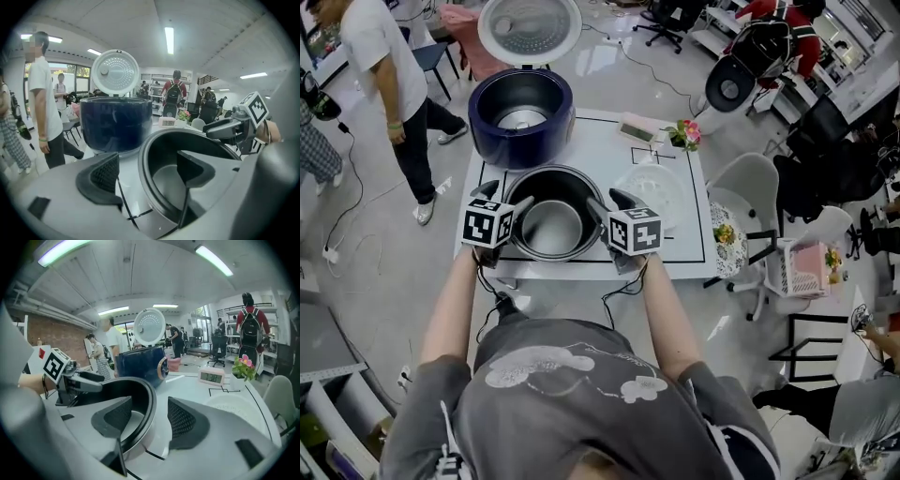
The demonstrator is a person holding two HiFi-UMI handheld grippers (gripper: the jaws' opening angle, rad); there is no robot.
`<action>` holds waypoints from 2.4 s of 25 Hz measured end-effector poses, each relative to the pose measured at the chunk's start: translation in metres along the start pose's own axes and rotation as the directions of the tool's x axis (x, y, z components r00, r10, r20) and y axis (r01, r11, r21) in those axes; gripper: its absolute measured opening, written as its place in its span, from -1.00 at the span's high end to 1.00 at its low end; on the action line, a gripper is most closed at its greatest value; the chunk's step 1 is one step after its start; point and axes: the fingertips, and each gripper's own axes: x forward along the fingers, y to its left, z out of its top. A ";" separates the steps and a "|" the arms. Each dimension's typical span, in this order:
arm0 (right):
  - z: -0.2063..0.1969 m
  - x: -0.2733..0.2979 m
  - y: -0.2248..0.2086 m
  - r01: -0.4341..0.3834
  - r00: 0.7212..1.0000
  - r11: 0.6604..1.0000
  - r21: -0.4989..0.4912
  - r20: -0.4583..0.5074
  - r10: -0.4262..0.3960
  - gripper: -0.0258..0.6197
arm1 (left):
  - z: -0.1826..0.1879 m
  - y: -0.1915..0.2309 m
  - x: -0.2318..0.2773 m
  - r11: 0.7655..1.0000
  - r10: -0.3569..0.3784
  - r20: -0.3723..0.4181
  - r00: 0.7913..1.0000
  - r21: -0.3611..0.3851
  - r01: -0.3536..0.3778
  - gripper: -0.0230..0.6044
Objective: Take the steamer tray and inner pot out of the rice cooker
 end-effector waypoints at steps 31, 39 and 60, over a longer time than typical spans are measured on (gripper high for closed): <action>0.026 -0.137 0.061 -0.092 0.915 0.978 -0.186 0.372 0.156 0.74 | -0.004 -0.117 -0.172 0.971 0.238 0.312 0.920 -0.079 -0.224 0.34; 0.025 -0.152 0.062 -0.013 0.907 0.986 -0.167 0.413 0.082 0.84 | -0.041 -0.122 -0.183 0.975 0.204 0.259 0.944 -0.136 -0.173 0.89; 0.024 -0.146 0.077 -0.025 0.920 0.985 -0.170 0.382 0.090 0.84 | -0.043 -0.093 -0.208 0.950 0.215 0.276 0.937 -0.282 -0.135 0.91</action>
